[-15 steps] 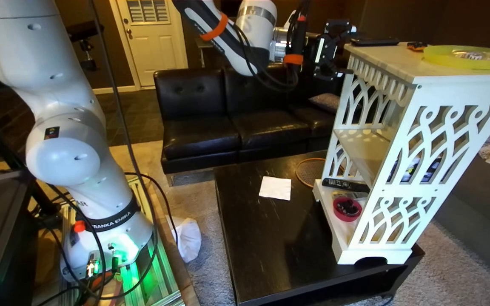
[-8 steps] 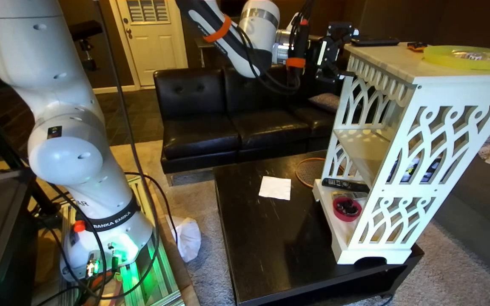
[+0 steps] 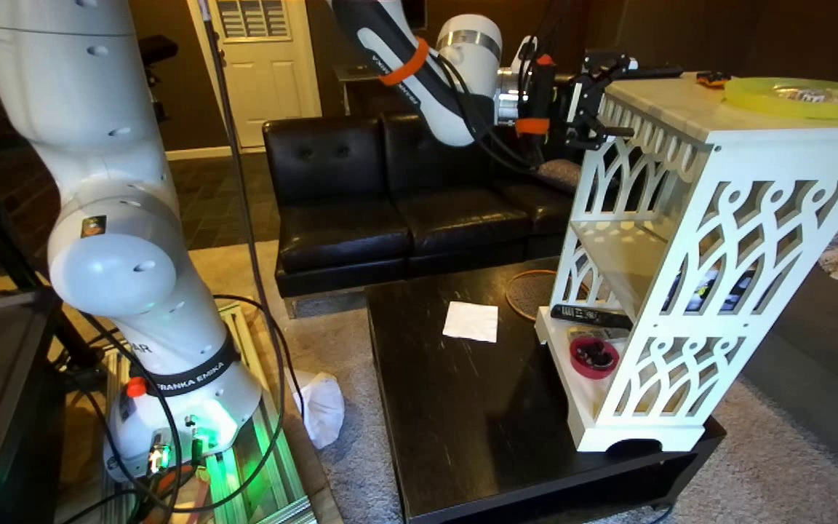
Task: Move the stand slightly backwards
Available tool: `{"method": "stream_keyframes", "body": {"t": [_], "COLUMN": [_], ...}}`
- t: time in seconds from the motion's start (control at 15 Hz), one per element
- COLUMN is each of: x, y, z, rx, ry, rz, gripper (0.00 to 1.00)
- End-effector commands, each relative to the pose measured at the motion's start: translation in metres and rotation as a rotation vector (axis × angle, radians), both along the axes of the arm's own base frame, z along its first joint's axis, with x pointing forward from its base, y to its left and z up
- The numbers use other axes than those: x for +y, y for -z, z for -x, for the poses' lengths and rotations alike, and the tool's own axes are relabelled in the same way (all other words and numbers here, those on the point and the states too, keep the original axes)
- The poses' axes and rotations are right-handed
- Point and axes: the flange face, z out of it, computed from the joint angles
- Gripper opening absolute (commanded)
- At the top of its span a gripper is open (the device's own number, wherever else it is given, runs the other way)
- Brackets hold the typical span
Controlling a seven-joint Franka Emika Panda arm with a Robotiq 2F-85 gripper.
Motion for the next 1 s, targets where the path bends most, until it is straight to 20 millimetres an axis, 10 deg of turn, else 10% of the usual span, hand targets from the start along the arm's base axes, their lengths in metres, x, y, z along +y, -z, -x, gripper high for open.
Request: {"method": "stream_keyframes", "body": {"t": [0.0, 0.47, 0.93], "x": [-0.001, -0.003, -0.012], "y": [0.003, 0.009, 0.005], "z": [-0.015, -0.018, -0.013], "rx": [-0.055, -0.063, -0.059], "ry": [-0.050, -0.154, -0.222], "rz": [0.023, 0.029, 0.014], "gripper": [0.69, 0.21, 0.28]}}
